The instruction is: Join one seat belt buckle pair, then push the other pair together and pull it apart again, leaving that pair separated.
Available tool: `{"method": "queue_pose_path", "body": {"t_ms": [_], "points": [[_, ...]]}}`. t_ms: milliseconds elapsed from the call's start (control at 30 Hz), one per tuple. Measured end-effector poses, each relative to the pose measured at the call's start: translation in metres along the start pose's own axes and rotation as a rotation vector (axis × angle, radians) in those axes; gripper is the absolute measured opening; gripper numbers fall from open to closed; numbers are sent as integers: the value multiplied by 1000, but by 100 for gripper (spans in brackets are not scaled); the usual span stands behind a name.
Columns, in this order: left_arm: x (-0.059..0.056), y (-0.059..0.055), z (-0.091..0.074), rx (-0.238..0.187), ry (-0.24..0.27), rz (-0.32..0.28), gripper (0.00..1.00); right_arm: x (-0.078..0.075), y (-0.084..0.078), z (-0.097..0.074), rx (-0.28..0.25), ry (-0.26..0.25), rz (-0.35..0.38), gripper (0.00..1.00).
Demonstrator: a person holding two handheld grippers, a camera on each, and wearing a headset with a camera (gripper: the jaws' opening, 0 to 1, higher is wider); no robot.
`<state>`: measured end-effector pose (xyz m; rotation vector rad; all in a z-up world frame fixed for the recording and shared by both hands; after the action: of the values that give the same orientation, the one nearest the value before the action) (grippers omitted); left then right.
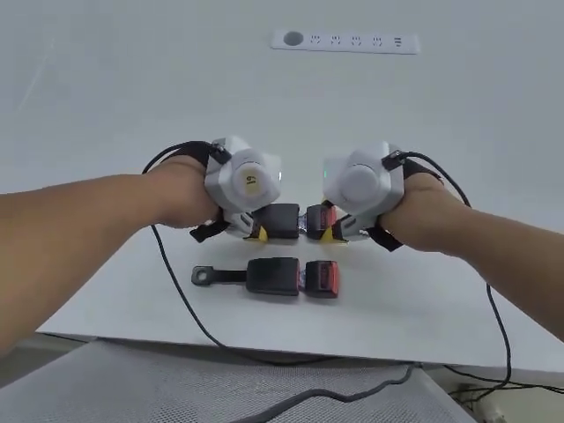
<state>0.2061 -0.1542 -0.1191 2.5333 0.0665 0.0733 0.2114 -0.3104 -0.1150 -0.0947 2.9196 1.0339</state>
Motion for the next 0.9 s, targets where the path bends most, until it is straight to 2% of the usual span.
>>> {"method": "queue_pose_path", "body": {"t_ms": [900], "points": [[-1,0,-1,-2,8,-13,31,2,2,0,10,-6,8,30]]}}
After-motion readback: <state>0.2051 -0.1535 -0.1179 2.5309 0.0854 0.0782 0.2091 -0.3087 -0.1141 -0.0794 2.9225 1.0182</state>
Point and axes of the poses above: the centre of the closed fingertips' face, and the gripper's own axes: z roughly forward along the fingers, x roughly to its left, y roughly out of its top, the point moved 10 cm from there along -z, roughly backward along the fingers, and after that the axes turned 11 degrees about -x, right-handed, at the moved point
